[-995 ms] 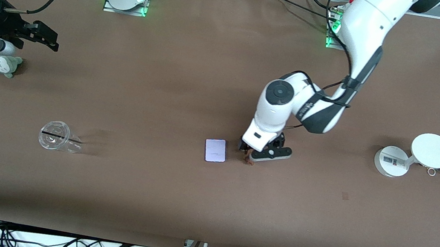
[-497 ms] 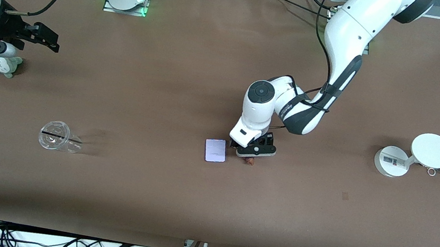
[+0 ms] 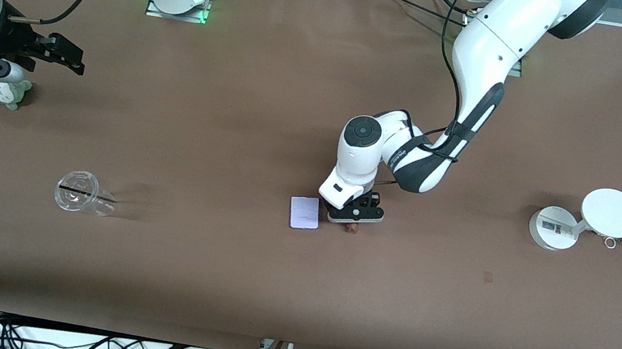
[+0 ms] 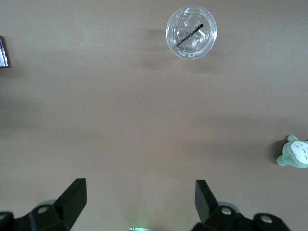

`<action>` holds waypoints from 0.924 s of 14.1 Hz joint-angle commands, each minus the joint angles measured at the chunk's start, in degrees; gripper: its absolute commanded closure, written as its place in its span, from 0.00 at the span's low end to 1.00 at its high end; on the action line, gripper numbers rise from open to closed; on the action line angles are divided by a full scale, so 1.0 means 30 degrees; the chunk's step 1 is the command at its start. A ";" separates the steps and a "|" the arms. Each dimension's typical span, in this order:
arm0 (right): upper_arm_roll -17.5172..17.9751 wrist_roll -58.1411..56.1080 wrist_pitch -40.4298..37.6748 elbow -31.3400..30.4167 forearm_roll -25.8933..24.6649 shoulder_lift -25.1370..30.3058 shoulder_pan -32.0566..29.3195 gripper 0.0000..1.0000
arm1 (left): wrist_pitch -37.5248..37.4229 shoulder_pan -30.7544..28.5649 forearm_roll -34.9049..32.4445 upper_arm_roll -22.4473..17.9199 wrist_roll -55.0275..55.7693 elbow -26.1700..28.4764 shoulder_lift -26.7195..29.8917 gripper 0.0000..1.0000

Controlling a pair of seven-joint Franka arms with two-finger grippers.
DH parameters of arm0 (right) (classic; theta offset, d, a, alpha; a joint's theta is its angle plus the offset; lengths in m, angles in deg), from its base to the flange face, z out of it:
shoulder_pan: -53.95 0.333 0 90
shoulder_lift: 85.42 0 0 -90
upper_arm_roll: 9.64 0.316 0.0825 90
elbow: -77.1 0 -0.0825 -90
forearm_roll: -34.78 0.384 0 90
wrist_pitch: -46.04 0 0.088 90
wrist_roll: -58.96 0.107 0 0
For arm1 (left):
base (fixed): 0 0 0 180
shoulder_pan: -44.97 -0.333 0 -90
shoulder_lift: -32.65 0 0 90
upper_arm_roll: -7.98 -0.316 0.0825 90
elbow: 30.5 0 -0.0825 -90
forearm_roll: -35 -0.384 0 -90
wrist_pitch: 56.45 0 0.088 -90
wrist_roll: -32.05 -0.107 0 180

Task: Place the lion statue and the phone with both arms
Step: 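Carry the lion with the left gripper while the right gripper reaches the phone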

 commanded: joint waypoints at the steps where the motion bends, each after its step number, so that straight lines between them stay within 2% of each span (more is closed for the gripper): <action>1: 0.0112 -0.0363 -0.0362 0.0262 0.0295 -0.0109 -0.0153 0.00 | -0.0188 -0.0700 -0.0929 0.0027 0.0066 0.0357 0.0509 1.00; 2: 0.0141 -0.0421 -0.0363 0.0291 0.0207 -0.0109 -0.0123 0.00 | -0.0188 -0.1284 -0.0958 0.0114 -0.0198 0.1173 0.1412 1.00; 3: 0.0228 -0.0363 -0.0363 0.0321 0.0207 -0.0138 -0.0094 0.00 | -0.0188 -0.2450 -0.0813 0.0869 -0.1099 0.2255 0.2639 1.00; 5: 0.0317 -0.0101 -0.0334 0.0321 0.0236 -0.0575 0.0255 0.00 | -0.0100 -0.5233 -0.0724 0.2219 -0.2685 0.5122 0.5130 1.00; 6: 0.0317 -0.0012 -0.0101 0.0321 0.0236 -0.0868 0.0490 0.00 | 0.0161 -0.6173 -0.0724 0.2427 -0.2893 0.6674 0.6099 1.00; 10: 0.0317 0.1738 0.1245 0.1489 0.0353 -0.3148 0.2010 0.00 | 0.5892 -1.0098 -0.0812 0.2429 -0.4117 1.2858 0.8624 1.00; 13: 0.0317 0.4781 0.2211 0.3360 0.0294 -0.5608 0.4235 0.00 | 0.6580 -1.2300 -0.0812 0.2429 -0.6231 1.4741 0.9447 1.00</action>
